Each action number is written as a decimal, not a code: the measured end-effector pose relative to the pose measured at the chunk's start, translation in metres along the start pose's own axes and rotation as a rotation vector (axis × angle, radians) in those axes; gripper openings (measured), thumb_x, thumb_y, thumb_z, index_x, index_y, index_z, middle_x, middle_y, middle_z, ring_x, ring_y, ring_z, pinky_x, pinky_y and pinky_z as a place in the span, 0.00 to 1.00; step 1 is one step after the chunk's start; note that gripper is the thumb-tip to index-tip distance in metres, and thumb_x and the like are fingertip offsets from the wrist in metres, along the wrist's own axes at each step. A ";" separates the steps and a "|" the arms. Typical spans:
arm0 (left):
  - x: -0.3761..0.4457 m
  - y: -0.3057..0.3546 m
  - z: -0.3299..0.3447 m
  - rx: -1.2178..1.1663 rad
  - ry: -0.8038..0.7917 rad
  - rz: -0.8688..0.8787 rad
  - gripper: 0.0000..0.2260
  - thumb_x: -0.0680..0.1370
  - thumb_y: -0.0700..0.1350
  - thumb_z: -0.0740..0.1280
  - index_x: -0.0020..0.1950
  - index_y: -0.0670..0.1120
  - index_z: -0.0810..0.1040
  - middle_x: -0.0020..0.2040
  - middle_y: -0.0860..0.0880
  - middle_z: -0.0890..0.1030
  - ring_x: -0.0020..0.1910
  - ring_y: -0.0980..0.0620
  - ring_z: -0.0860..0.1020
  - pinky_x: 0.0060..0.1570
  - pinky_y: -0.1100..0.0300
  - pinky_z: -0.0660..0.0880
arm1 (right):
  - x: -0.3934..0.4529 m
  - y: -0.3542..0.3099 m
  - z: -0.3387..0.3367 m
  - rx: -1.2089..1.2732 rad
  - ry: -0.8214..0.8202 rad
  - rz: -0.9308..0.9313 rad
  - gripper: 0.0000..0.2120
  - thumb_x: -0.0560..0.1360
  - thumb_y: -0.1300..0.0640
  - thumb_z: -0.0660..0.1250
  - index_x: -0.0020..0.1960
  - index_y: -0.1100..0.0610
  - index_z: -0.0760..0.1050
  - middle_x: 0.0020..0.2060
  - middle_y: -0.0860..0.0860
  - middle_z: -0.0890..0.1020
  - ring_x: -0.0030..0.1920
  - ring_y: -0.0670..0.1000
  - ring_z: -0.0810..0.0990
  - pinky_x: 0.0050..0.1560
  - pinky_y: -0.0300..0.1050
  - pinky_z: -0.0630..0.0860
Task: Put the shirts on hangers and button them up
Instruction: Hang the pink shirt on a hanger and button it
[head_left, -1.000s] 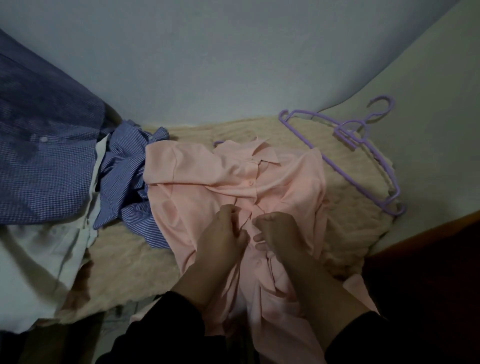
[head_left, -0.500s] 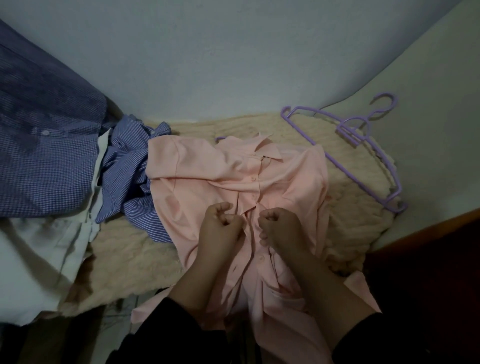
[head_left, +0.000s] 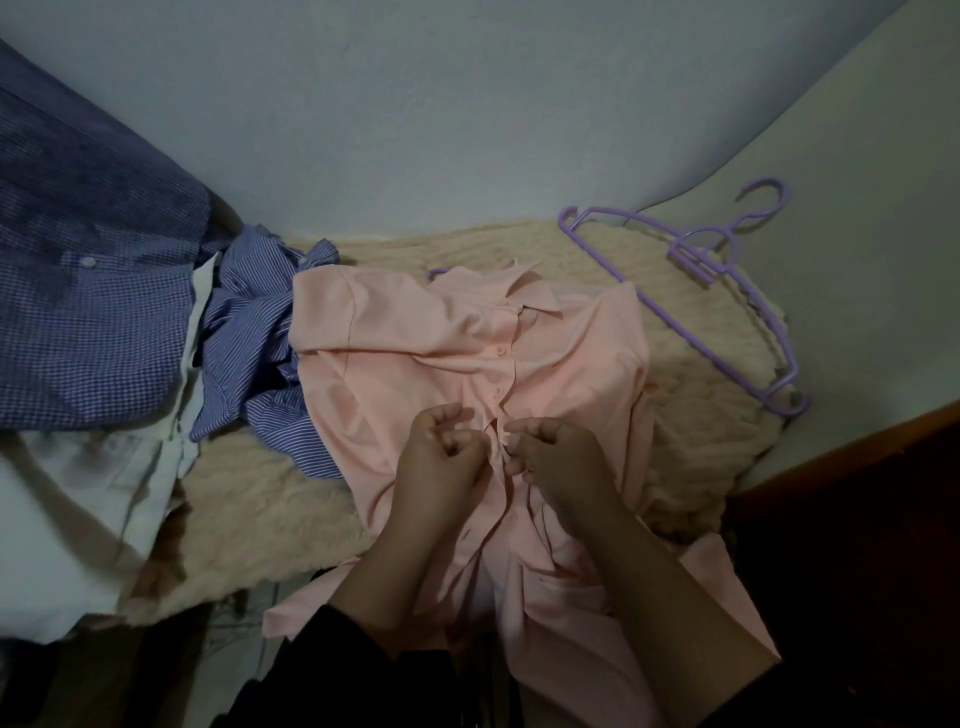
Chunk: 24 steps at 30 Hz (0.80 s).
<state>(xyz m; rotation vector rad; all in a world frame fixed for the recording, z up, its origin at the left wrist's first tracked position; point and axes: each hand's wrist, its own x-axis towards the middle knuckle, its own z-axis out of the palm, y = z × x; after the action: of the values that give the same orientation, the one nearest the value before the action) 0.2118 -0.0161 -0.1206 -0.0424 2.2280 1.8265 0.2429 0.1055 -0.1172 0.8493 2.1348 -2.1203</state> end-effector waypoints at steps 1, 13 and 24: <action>0.000 0.000 0.000 0.010 -0.005 0.004 0.13 0.75 0.38 0.67 0.55 0.51 0.70 0.35 0.48 0.80 0.33 0.54 0.78 0.46 0.52 0.76 | 0.000 -0.001 0.000 0.001 -0.003 -0.001 0.08 0.75 0.65 0.65 0.41 0.54 0.78 0.30 0.50 0.80 0.29 0.45 0.77 0.31 0.34 0.71; 0.001 -0.002 0.001 -0.054 0.041 -0.034 0.21 0.62 0.56 0.67 0.53 0.55 0.71 0.41 0.45 0.84 0.46 0.46 0.83 0.54 0.42 0.78 | 0.006 0.005 0.006 -0.235 0.089 -0.062 0.06 0.76 0.59 0.66 0.47 0.55 0.82 0.34 0.48 0.82 0.38 0.52 0.81 0.44 0.45 0.78; -0.006 0.000 0.006 -0.055 0.027 -0.041 0.13 0.75 0.41 0.70 0.57 0.45 0.72 0.37 0.47 0.83 0.34 0.55 0.81 0.42 0.57 0.79 | 0.001 -0.004 0.008 -0.052 -0.032 0.067 0.07 0.77 0.65 0.63 0.45 0.59 0.79 0.27 0.54 0.78 0.26 0.47 0.75 0.28 0.36 0.73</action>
<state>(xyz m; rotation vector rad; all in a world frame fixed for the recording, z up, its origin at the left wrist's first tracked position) 0.2192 -0.0115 -0.1207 -0.1233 2.1783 1.8758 0.2374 0.0987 -0.1141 0.8641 2.1051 -2.0233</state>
